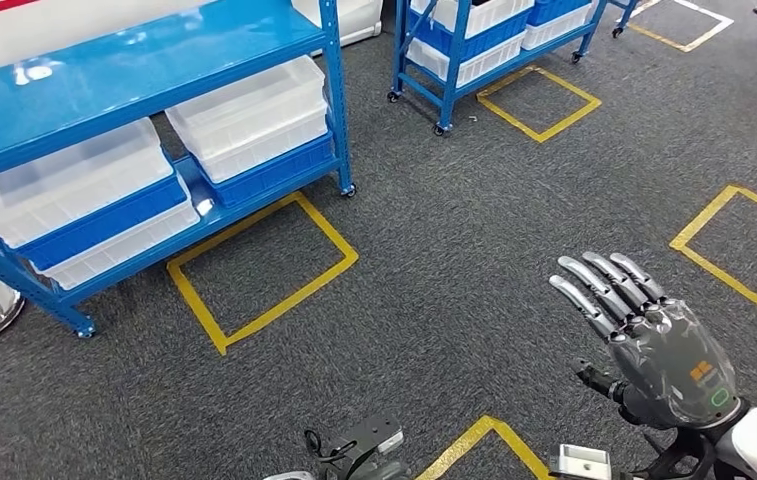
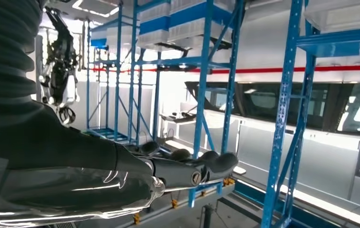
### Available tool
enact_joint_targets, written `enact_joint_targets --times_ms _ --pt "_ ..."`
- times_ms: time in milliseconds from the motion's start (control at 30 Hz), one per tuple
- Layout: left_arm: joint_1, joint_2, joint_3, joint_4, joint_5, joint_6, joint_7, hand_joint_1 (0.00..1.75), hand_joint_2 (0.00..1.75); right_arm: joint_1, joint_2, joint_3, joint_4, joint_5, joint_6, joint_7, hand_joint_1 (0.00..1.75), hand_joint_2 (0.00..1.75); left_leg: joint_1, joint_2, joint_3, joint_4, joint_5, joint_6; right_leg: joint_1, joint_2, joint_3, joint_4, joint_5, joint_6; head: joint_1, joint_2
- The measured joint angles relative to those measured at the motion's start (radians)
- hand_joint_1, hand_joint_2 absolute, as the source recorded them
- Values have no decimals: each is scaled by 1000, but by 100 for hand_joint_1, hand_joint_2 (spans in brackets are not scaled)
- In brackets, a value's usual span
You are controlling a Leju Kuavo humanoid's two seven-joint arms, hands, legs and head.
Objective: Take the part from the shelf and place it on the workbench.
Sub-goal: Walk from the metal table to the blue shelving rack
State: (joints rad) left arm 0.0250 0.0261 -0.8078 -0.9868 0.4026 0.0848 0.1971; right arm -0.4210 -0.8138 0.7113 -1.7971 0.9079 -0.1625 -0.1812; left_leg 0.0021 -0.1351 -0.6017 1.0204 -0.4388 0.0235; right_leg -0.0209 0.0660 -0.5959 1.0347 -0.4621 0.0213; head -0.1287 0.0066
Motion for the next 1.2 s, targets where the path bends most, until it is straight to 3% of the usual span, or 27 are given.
enact_joint_targets --times_ms 33,67,167,233,267,333,400,467,533,600,667,733,767,800,833,900,967,1000,1033,1067,1100,1200 --pt "1 -1 3 2 -6 -3 0 0 0 0 0 -1 0 0 0 0 0 175 1 2 -3 3 -2 -6 -1 -13 3 -5 2 -5 0 0" --pt "0 -2 6 3 -12 -6 0 0 0 0 0 -1 0 0 0 0 0 175 -1 19 -9 14 -10 -12 -2 -25 7 -10 4 -10 -1 0" --pt "-4 -6 12 6 -28 -13 0 0 0 4 -1 -3 -1 0 -1 1 0 175 -3 104 -77 153 -87 -25 -2 -68 17 -21 5 -23 -5 0" --pt "-6 -8 15 10 -39 -21 0 0 0 8 -2 -3 -1 0 -2 1 0 175 2 121 -129 253 -120 -31 0 -99 17 -18 1 -28 -4 0" --pt "-6 -8 17 12 -45 -25 0 0 0 10 -2 -3 -1 -1 -2 0 0 175 3 124 -134 262 -113 -32 0 -112 17 -16 -1 -28 -4 0" --pt "-6 -10 22 16 -55 -33 0 0 0 12 -2 -6 -1 -2 -3 0 0 175 5 141 -91 178 -56 -32 -1 -136 19 -10 -7 -25 -4 0" --pt "-8 -12 28 17 -62 -39 0 0 0 13 -3 -11 -1 -2 -3 0 0 175 2 182 -28 56 -12 -25 1 -155 22 -5 -14 -17 -4 0" --pt "-11 -15 32 19 -64 -44 -1 0 0 13 -6 -15 -1 -3 -4 0 0 175 -4 200 -5 8 -4 -16 5 -172 24 -3 -17 -6 -4 0" --pt "-11 -17 34 21 -64 -45 -1 0 0 14 -9 -17 -1 -3 -4 -1 0 175 -5 176 -6 3 2 -5 4 -188 28 -6 -18 6 -4 0" --pt "-11 -20 37 22 -64 -46 -1 0 0 13 -10 -21 -1 -4 -5 -2 0 175 0 154 -2 -9 11 7 -1 -157 23 14 -39 16 -3 0" --pt "-13 -24 40 22 -66 -48 -1 0 0 13 -12 -24 -1 -5 -3 -5 0 175 2 134 0 -15 17 16 -5 -96 -19 108 -94 21 -2 0" --pt "-14 -27 41 24 -72 -50 -1 0 0 12 -13 -25 0 -6 2 -8 0 175 1 111 -1 -14 18 19 -5 -71 -82 233 -142 23 -2 0" --pt "-14 -27 41 25 -76 -51 -1 0 0 12 -13 -24 1 -7 5 -9 0 175 1 97 -1 -12 18 19 -5 -68 -100 261 -142 24 -2 0" --pt "-14 -28 41 26 -78 -52 -1 0 0 11 -13 -24 1 -8 8 -10 0 175 0 83 -1 -10 18 18 -5 -67 -100 254 -123 24 -2 0" --pt "-14 -28 41 27 -78 -53 -2 0 0 8 -13 -24 1 -9 11 -10 0 175 1 69 -1 -6 17 17 -6 -62 -82 209 -88 23 -2 0" --pt "-15 -29 41 28 -79 -56 -2 0 0 1 -13 -25 1 -12 16 -10 0 175 1 43 -5 3 13 10 -12 -17 -27 78 -26 21 -2 0" --pt "-15 -29 43 28 -79 -59 -3 0 0 -5 -14 -25 1 -15 19 -11 0 175 1 19 -16 9 14 -1 -15 22 1 11 -9 15 -2 0" --pt "-14 -29 44 29 -79 -61 -3 0 0 -7 -14 -25 2 -17 21 -11 0 175 3 6 -20 8 16 -8 -13 23 3 8 -12 12 -2 0" --pt "-13 -29 44 29 -79 -62 -3 0 0 -11 -15 -25 2 -19 23 -11 0 175 4 -6 -24 6 20 -16 -14 10 3 7 -10 7 -3 0" --pt "-11 -29 46 29 -79 -62 -3 0 0 -15 -14 -25 2 -22 25 -11 0 175 3 -7 -28 12 17 -22 -14 -4 6 2 -8 1 -3 0" --pt "-11 -28 46 29 -78 -62 -3 0 0 -18 -13 -25 2 -23 28 -12 0 175 1 9 -36 29 6 -27 -16 -19 10 -3 -6 -7 -4 0" --pt "-6 -18 48 30 -79 -53 -36 0 0 -34 -6 -22 2 -27 52 -10 0 175 -3 103 -110 191 -83 -36 -12 -65 18 -12 -5 -24 -7 0"
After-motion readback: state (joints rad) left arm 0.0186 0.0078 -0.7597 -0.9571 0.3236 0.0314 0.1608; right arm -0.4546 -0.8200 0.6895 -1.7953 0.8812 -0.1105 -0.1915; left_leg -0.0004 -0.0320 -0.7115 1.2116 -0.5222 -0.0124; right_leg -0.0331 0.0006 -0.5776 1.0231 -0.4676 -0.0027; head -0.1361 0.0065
